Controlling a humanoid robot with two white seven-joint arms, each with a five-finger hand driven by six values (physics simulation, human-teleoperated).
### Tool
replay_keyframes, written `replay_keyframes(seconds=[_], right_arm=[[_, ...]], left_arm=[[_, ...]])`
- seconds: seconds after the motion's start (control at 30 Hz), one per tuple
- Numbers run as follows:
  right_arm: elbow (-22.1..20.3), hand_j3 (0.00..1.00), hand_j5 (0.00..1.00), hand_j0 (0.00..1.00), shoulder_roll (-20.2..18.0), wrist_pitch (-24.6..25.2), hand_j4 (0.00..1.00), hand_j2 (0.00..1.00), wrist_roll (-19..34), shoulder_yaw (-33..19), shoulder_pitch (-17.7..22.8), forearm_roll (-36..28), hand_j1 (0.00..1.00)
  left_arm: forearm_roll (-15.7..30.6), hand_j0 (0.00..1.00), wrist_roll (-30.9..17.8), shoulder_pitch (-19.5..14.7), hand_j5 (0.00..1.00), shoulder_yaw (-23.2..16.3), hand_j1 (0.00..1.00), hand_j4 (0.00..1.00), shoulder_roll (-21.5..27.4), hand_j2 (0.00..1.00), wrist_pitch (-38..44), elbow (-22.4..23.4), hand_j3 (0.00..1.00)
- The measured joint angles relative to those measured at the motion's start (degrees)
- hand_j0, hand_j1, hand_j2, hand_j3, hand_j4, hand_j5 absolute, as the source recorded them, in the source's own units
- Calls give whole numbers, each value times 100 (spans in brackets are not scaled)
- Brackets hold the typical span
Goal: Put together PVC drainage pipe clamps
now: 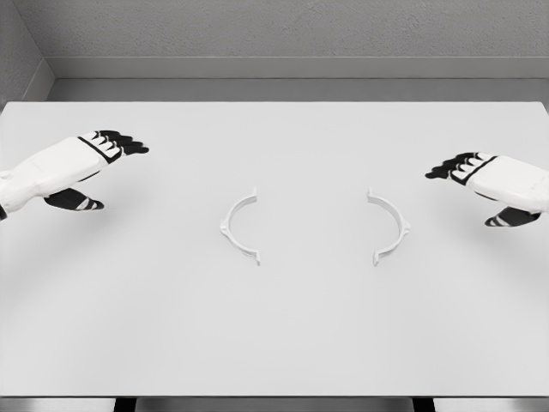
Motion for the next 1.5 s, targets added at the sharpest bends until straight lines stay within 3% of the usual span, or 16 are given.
replay_keyframes(seconds=[0.17,0.47,0.73,0.87,1.1,1.5], right_arm=[[-45,100,100,100,71,-5,100,100,9,94,-17,1,100],[91,100,100,100,580,35,100,100,-23,217,-88,31,100],[442,100,100,100,1192,34,100,100,-33,183,-387,61,100],[693,100,100,100,1406,33,100,100,-27,196,-387,82,100],[982,100,100,100,1613,35,100,100,-16,228,-387,93,100],[1019,100,100,100,1756,35,100,100,-12,248,-387,93,100]], left_arm=[[-106,100,-7,0,100,-4,100,100,-93,100,0,-21,100],[-748,100,-17,-53,100,-24,100,100,-1238,100,49,-116,100],[-1442,100,-77,-79,100,-146,100,100,-1858,100,1142,-155,100],[-1682,100,-174,-88,100,-242,100,100,-2038,100,1563,-143,100],[-1718,100,-198,-70,100,-442,100,100,-2264,100,1667,-304,100],[-1725,100,-202,-9,100,-676,100,100,-2290,100,1682,-608,100]])
